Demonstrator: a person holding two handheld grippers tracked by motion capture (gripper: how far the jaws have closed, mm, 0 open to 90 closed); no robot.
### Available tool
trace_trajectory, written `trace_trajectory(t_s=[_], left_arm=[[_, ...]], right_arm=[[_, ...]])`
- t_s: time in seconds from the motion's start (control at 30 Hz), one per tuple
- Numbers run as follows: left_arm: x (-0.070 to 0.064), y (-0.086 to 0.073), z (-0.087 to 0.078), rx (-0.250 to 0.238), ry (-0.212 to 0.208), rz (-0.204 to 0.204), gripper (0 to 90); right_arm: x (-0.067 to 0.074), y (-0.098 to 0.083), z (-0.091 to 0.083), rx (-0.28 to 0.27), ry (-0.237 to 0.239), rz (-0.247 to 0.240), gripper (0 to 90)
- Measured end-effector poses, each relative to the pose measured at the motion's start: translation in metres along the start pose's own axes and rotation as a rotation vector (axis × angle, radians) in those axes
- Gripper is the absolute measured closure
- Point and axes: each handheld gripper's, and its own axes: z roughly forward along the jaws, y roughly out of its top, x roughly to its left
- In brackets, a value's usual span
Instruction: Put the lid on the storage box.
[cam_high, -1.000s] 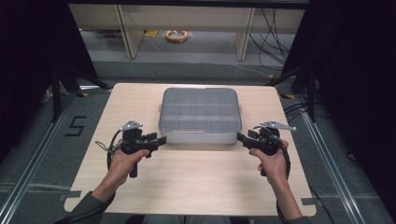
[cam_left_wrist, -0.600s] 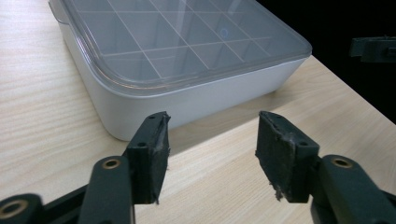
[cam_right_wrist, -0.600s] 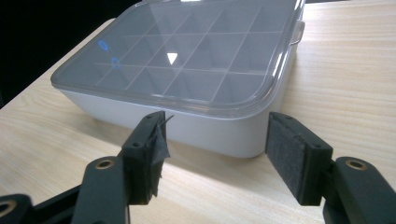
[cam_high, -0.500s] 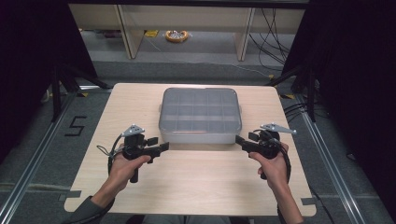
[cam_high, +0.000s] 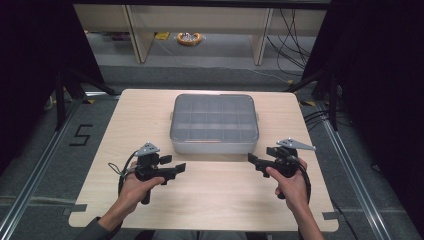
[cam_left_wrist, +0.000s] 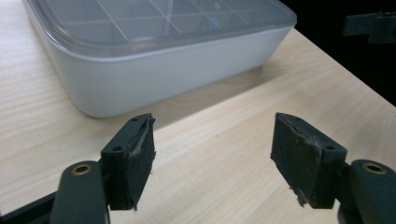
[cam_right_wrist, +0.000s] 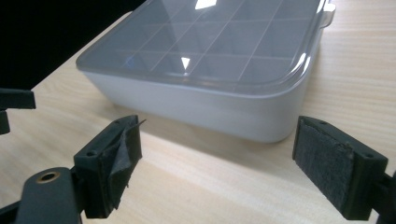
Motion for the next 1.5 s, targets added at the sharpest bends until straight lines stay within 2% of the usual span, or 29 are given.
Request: trace_trajectory(t_s=[0.03, 0.07, 0.13, 0.23, 0.27, 0.3, 0.37, 0.43, 0.47, 0.73, 0.8, 0.87, 0.9, 0.93, 0.97, 1.0, 1.03, 1.07, 1.13, 1.17, 1.2, 1.23, 1.27, 1.3, 1.37, 1.4, 1.43, 1.47, 1.5], left_arm=[[-0.001, -0.002, 0.0, 0.006, -0.006, 0.001, 29.3], [-0.002, -0.004, -0.001, 0.009, -0.013, 0.0, 28.9], [-0.003, -0.009, -0.002, 0.016, -0.023, 0.002, 28.0], [-0.005, -0.013, -0.003, 0.016, -0.032, 0.008, 26.7], [-0.006, -0.013, -0.004, 0.023, -0.03, 0.015, 26.1], [-0.006, -0.014, -0.004, 0.017, -0.032, 0.02, 25.7], [-0.006, -0.017, -0.005, 0.018, -0.041, 0.037, 26.1], [-0.007, -0.02, -0.004, 0.02, -0.044, 0.036, 25.7], [-0.009, -0.021, -0.004, 0.02, -0.05, 0.029, 25.4], [-0.012, -0.026, -0.007, 0.017, -0.036, 0.068, 24.7], [-0.012, -0.029, -0.007, 0.01, -0.04, 0.069, 24.6], [-0.013, -0.03, -0.008, 0.011, -0.041, 0.075, 24.2], [-0.014, -0.031, -0.009, 0.013, -0.037, 0.072, 24.0], [-0.014, -0.031, -0.01, 0.018, -0.041, 0.074, 23.9], [-0.014, -0.032, -0.009, 0.009, -0.05, 0.061, 23.8], [-0.015, -0.033, -0.01, 0.016, -0.052, 0.057, 23.8], [-0.015, -0.034, -0.01, 0.014, -0.055, 0.066, 23.8], [-0.014, -0.034, -0.011, 0.015, -0.055, 0.072, 23.7], [-0.015, -0.035, -0.012, 0.023, -0.05, 0.078, 23.1], [-0.015, -0.035, -0.013, 0.021, -0.048, 0.078, 22.6], [-0.015, -0.037, -0.013, 0.019, -0.055, 0.081, 22.0], [-0.015, -0.037, -0.013, 0.024, -0.05, 0.077, 21.5], [-0.016, -0.038, -0.013, 0.022, -0.055, 0.076, 21.3], [-0.016, -0.039, -0.014, 0.027, -0.054, 0.083, 21.3], [-0.017, -0.041, -0.015, 0.032, -0.05, 0.09, 21.1], [-0.018, -0.041, -0.015, 0.034, -0.057, 0.086, 20.9], [-0.019, -0.042, -0.015, 0.035, -0.056, 0.091, 20.7], [-0.018, -0.043, -0.015, 0.033, -0.06, 0.099, 20.6], [-0.019, -0.044, -0.015, 0.032, -0.064, 0.096, 20.6]], right_arm=[[-0.002, -0.002, 0.001, 0.001, 0.005, -0.037, 16.9], [0.002, -0.004, 0.0, 0.015, 0.0, -0.004, 17.0], [0.0, -0.007, 0.002, 0.013, 0.001, -0.051, 17.6], [0.002, -0.012, 0.002, 0.021, 0.022, -0.058, 18.5], [0.002, -0.013, 0.003, 0.026, 0.016, -0.068, 18.7], [0.007, -0.016, 0.002, 0.036, 0.01, -0.024, 19.1], [0.005, -0.018, 0.004, 0.021, 0.013, -0.079, 20.8], [0.008, -0.022, 0.004, 0.014, 0.009, -0.072, 19.6], [0.006, -0.022, 0.005, 0.009, 0.013, -0.108, 19.7], [0.008, -0.031, 0.004, 0.013, 0.019, -0.14, 17.8], [0.01, -0.033, 0.002, 0.019, 0.024, -0.118, 17.9], [0.009, -0.034, 0.0, 0.017, 0.007, -0.151, 18.2], [0.013, -0.035, 0.0, 0.03, -0.003, -0.11, 18.1], [0.012, -0.036, -0.001, 0.03, 0.003, -0.108, 18.0], [0.01, -0.036, -0.001, 0.011, 0.009, -0.132, 17.9], [0.014, -0.037, -0.002, 0.028, 0.011, -0.09, 17.6], [0.011, -0.038, -0.002, 0.022, 0.009, -0.125, 17.4], [0.013, -0.04, -0.002, 0.013, 0.02, -0.106, 17.4], [0.011, -0.041, -0.004, 0.043, 0.009, -0.127, 17.4], [0.014, -0.043, -0.003, 0.035, 0.011, -0.098, 17.4], [0.013, -0.043, -0.004, 0.041, 0.029, -0.123, 17.4], [0.013, -0.045, -0.004, 0.038, 0.021, -0.133, 17.4], [0.015, -0.047, -0.005, 0.043, 0.024, -0.115, 17.4], [0.013, -0.047, -0.005, 0.036, 0.026, -0.139, 17.5], [0.016, -0.05, -0.007, 0.05, 0.026, -0.098, 18.1], [0.017, -0.051, -0.008, 0.062, 0.022, -0.096, 18.2], [0.014, -0.052, -0.007, 0.043, 0.03, -0.138, 18.1], [0.017, -0.053, -0.008, 0.058, 0.031, -0.11, 18.2], [0.015, -0.054, -0.008, 0.058, 0.021, -0.142, 18.1]])
